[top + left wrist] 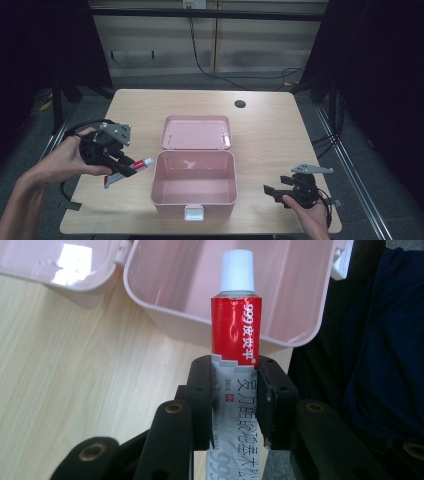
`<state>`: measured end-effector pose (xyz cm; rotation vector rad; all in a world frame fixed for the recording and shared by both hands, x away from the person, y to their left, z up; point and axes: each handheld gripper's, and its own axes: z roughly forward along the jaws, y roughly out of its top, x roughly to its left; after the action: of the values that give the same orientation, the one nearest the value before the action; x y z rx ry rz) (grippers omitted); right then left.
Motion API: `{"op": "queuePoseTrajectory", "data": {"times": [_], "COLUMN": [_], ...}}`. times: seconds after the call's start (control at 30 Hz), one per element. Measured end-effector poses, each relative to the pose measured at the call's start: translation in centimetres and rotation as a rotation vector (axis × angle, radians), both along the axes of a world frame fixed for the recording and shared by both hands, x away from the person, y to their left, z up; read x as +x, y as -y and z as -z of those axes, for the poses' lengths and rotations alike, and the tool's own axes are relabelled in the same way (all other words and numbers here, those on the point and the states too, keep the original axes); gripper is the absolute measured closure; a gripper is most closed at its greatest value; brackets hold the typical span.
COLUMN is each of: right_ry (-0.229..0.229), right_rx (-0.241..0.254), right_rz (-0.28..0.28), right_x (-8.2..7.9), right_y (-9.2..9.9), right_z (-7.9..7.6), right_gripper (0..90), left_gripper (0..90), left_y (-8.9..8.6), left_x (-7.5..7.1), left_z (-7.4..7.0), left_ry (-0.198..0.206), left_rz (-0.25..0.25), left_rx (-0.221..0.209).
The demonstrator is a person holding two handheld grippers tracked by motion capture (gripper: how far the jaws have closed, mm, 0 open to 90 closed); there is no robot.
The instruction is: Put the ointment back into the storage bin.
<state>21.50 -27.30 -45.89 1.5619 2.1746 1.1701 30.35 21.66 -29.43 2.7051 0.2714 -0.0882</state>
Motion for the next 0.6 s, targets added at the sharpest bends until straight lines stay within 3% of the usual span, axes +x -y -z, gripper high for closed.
{"op": "queuePoseTrajectory", "data": {"times": [0.33, 0.6], "right_ry": [-0.002, -0.002], "right_rx": [0.001, 0.000], "right_rz": [0.003, 0.003], "right_x": [-0.1, -0.1], "right_y": [0.2, 0.2], "right_z": [-0.1, -0.1], "right_gripper": [17.9, 17.8], "left_gripper": [70.9, 70.9], "left_y": [2.7, 4.5], "left_x": [0.0, 0.0], "left_z": [-1.1, -0.9], "left_ry": [-0.009, -0.029], "left_rz": [0.023, 0.050], "left_rx": [-0.006, 0.003]}}
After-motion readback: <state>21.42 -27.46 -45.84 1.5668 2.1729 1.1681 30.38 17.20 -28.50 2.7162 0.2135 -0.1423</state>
